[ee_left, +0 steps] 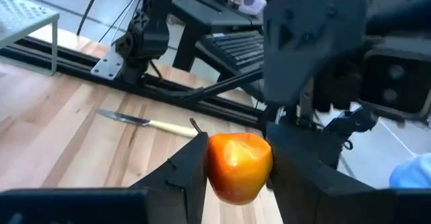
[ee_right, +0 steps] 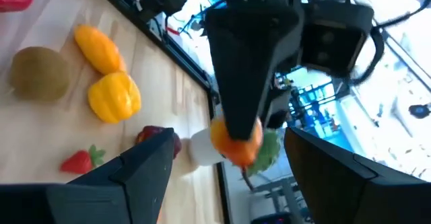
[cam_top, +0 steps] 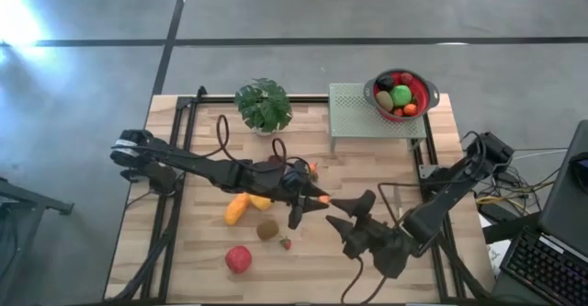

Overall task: Pick & Place Fruit
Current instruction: Put the orange pear into the red strainer bowl on the shelf

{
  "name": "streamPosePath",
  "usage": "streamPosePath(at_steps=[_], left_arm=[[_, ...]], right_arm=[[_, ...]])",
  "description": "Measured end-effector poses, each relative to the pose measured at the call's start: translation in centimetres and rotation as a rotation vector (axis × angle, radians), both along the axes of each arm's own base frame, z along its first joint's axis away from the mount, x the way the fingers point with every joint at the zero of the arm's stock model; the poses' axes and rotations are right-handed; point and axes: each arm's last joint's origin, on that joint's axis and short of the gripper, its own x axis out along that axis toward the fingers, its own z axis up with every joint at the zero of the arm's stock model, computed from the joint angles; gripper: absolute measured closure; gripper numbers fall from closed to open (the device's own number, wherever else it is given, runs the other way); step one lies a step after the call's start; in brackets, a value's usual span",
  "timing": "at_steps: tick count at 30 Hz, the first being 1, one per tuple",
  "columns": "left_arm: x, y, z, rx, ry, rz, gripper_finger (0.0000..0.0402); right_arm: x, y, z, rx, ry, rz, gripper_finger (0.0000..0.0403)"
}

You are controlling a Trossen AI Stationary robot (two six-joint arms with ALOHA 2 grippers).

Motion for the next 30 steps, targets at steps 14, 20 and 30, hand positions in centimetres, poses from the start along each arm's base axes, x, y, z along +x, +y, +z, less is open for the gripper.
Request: streamPosePath(at_steps=[14, 20, 30], left_arm=[[0.1, -0.2, 0.9, -0.015, -0.095, -0.058, 0.0261], [0.1, -0.2, 1.2, -0.02, -0.12, -0.079, 0.0261], [0.1, -0.3, 1.2, -0.023, -0.124, -0.095, 0.0261]], right_arm=[[2.0, -0.3, 1.9, 0.012, -0.021, -0.027, 0.0184], [1.9, -0.5, 2.3, 0.018, -0.027, -0.026, 0.0211], [1.9, -0.6, 2.1, 0.009, -0.019, -0.028, 0.0262]])
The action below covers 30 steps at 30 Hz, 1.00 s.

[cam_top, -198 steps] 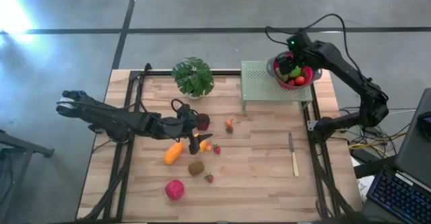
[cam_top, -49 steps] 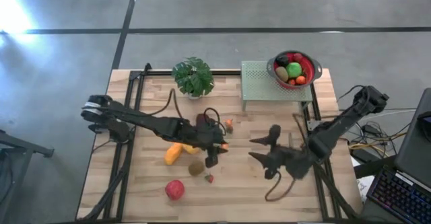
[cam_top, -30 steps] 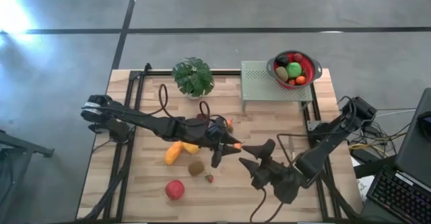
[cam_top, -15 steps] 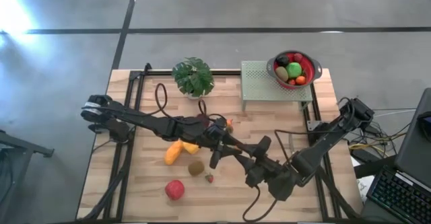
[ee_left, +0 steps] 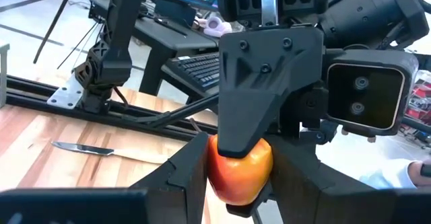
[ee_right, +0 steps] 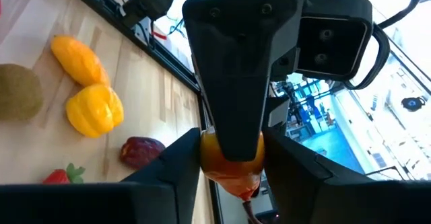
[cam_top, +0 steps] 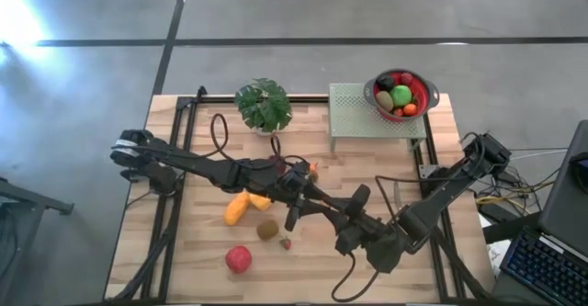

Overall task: Pick & Place Fruit
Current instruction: Put the orange pear into the red strainer bowl on the shelf

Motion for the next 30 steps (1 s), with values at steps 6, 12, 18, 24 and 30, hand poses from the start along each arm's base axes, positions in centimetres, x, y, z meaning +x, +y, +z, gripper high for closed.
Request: streamPosePath(at_steps=[6, 12, 18, 24, 30], left_arm=[[0.0, 0.0, 0.01, 0.0, -0.001, 0.001, 0.0261], [0.01, 0.02, 0.03, 0.003, -0.004, 0.015, 0.0261], [0.02, 0.11, -0.02, -0.006, 0.003, 0.02, 0.0261], [0.02, 0.16, -0.21, 0.006, 0.022, 0.019, 0.0203], [-0.32, 0.35, -0.51, 0.067, 0.076, 0.019, 0.011]], right_arm=[[-0.01, -0.01, -0.03, -0.004, 0.003, -0.001, 0.0278], [0.02, -0.07, -0.01, -0.005, 0.002, -0.004, 0.0264], [0.02, -0.09, -0.04, -0.006, 0.003, -0.005, 0.0277], [0.03, -0.12, -0.11, 0.005, 0.001, -0.005, 0.027], [-0.29, -0.77, 0.01, 0.04, -0.002, -0.029, 0.0268]])
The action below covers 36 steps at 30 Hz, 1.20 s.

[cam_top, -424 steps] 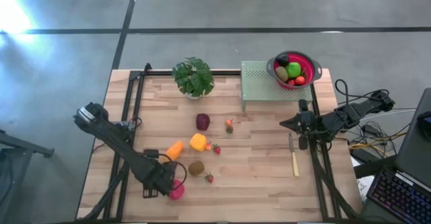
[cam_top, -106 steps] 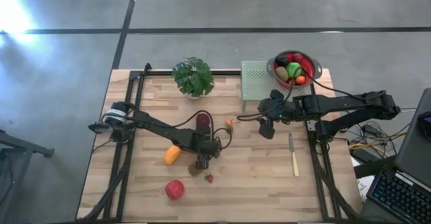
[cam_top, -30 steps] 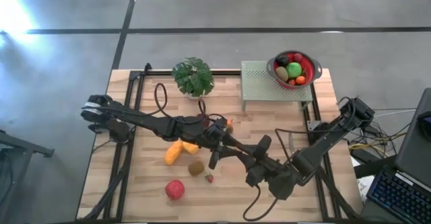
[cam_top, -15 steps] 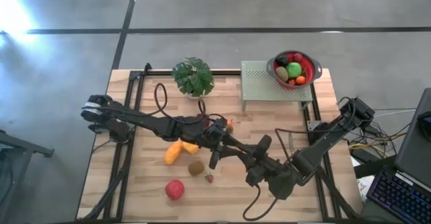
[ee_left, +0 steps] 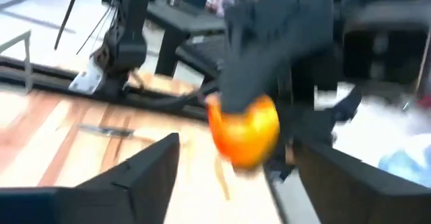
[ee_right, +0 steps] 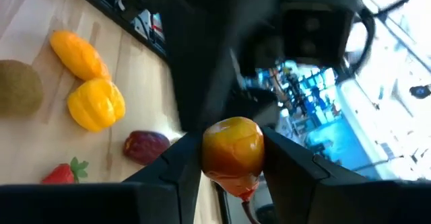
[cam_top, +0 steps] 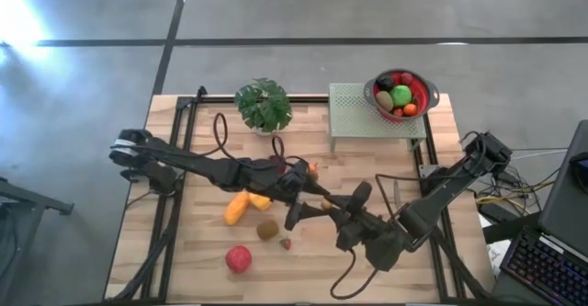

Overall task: Pick & Place Fruit
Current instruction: Put the orange pear into the red strainer bowl on the shelf

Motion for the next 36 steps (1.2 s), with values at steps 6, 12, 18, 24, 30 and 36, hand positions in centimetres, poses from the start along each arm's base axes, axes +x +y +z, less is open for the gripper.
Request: streamPosePath(at_steps=[6, 12, 18, 24, 30, 36], left_arm=[[-1.2, 0.4, 0.0, 0.092, 0.098, 0.011, 0.0084], [-1.6, 0.5, 0.3, 0.111, 0.105, 0.029, 0.0087], [-1.5, 0.5, 0.2, 0.114, 0.109, 0.028, 0.0087], [-1.5, 0.5, 0.2, 0.115, 0.112, 0.028, 0.0087], [-1.5, 0.5, 0.1, 0.115, 0.116, 0.027, 0.0087], [-1.5, 0.5, 0.1, 0.116, 0.116, 0.027, 0.0087]], right_arm=[[-1.5, -2.7, 0.6, 0.09, 0.016, -0.086, 0.0281], [-3.0, -8.2, 2.5, 0.253, 0.049, -0.199, 0.0264], [-5.0, -15.6, 5.3, 0.44, 0.01, -0.35, 0.0272], [-8.4, -22.4, 7.3, 0.563, -0.081, -0.53, 0.0278], [-11.8, -27.6, 7.8, 0.625, -0.148, -0.756, 0.0263], [-13.8, -31.5, 7.3, 0.679, -0.154, -0.92, 0.0273]])
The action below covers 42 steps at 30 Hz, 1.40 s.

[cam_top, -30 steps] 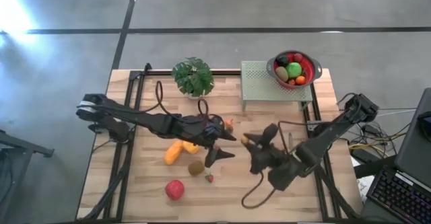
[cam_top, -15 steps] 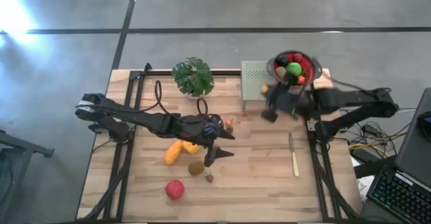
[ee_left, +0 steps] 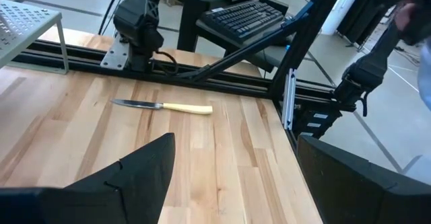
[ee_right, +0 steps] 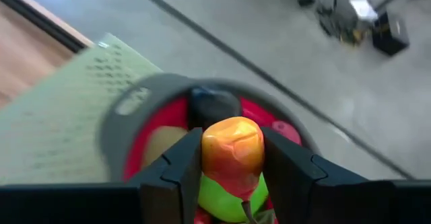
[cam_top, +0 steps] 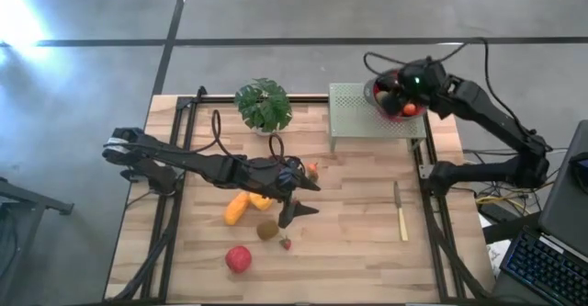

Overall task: Pick & Place Fruit
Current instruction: Put the orange pear into the red strainer bowl on the shelf, then put the red strawberry into the red strainer bowl on the shelf

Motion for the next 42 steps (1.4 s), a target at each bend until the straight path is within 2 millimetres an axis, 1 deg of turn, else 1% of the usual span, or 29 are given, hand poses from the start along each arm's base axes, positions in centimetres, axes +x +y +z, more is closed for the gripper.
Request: streamPosePath(at_steps=[5, 11, 15, 18, 21, 24, 29, 35, 42], left_arm=[[0.0, 0.0, 0.0, 0.001, 0.001, 0.0, 0.0087], [0.0, 0.0, -0.1, 0.002, 0.01, -0.001, 0.0087], [0.0, 0.0, -0.2, 0.005, 0.019, -0.001, 0.0087], [-0.1, 0.0, -0.3, 0.008, 0.034, -0.001, 0.0087], [-0.1, 0.0, -0.5, 0.01, 0.047, -0.001, 0.0087], [-0.1, 0.0, -0.5, 0.011, 0.052, -0.002, 0.0087], [-0.1, 0.0, -0.5, 0.011, 0.052, -0.002, 0.0087], [-0.1, 0.0, -0.5, 0.011, 0.052, -0.002, 0.0087], [-0.2, 0.0, -0.7, 0.015, 0.072, -0.002, 0.0087]], right_arm=[[-0.6, -2.6, -1.2, 0.094, 0.037, -0.077, 0.0278], [-1.2, -5.3, -3.2, 0.202, 0.135, -0.183, 0.0264], [-0.9, -6.0, -3.5, 0.223, 0.151, -0.201, 0.0271], [-0.6, -6.4, -3.5, 0.236, 0.156, -0.221, 0.028], [-0.5, -6.6, -3.5, 0.243, 0.161, -0.24, 0.0279], [-0.4, -6.8, -3.6, 0.252, 0.173, -0.242, 0.0261], [-0.3, -6.8, -3.2, 0.245, 0.164, -0.239, 0.022], [-0.4, -6.7, -2.1, 0.215, 0.143, -0.23, 0.0182], [-0.6, -5.7, -0.6, 0.181, 0.097, -0.198, 0.0157]])
